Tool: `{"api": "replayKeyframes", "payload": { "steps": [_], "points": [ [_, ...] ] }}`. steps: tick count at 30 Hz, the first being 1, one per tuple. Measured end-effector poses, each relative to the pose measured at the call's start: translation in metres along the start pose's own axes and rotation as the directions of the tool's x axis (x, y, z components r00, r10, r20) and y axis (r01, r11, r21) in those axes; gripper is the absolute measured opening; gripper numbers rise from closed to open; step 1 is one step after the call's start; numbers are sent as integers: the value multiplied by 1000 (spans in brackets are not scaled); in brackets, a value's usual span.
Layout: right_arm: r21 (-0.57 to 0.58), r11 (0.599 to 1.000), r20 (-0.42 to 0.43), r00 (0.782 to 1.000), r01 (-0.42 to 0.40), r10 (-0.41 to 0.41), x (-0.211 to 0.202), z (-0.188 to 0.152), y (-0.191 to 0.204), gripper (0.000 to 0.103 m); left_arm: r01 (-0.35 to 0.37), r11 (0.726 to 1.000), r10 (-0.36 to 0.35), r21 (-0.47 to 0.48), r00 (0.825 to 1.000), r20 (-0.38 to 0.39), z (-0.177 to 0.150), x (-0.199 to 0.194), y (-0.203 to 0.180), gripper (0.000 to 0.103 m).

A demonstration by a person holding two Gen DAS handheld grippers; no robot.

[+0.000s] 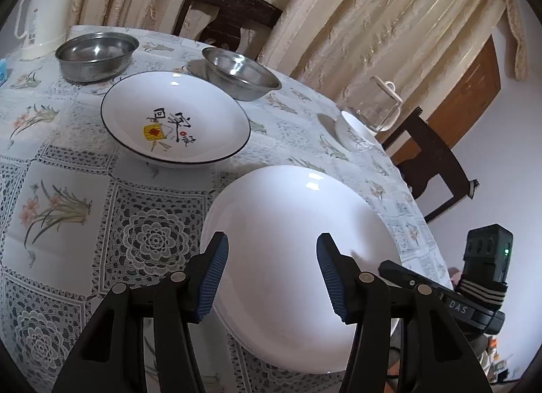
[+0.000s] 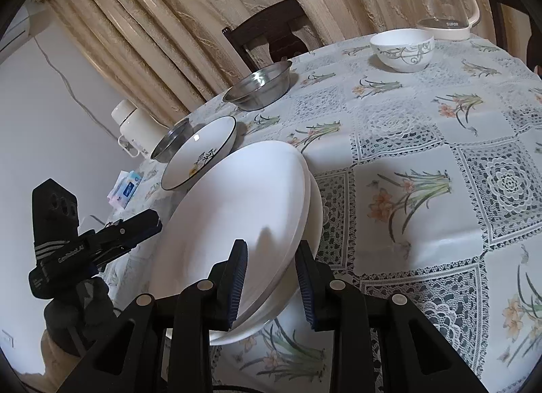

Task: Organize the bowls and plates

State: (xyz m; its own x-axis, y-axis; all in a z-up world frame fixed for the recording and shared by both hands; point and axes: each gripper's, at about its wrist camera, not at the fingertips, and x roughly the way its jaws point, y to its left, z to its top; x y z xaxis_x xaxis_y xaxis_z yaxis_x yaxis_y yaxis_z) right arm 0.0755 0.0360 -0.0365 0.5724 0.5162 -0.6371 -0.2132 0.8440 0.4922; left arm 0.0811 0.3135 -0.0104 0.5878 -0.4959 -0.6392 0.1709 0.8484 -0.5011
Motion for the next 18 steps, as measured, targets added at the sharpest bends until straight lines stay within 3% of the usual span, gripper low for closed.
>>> {"api": "replayKeyframes", "payload": {
  "steps": [6,18],
  "points": [
    [12,999,2,999,41,-41,-4,-2,-5,33,-15,1000,15,-10,1000,3,-1,1,7,57],
    [5,999,36,999,40,-41,-9,0,-4,33,-38,999,38,-28,999,-12,-5,7,15,60]
  ]
}}
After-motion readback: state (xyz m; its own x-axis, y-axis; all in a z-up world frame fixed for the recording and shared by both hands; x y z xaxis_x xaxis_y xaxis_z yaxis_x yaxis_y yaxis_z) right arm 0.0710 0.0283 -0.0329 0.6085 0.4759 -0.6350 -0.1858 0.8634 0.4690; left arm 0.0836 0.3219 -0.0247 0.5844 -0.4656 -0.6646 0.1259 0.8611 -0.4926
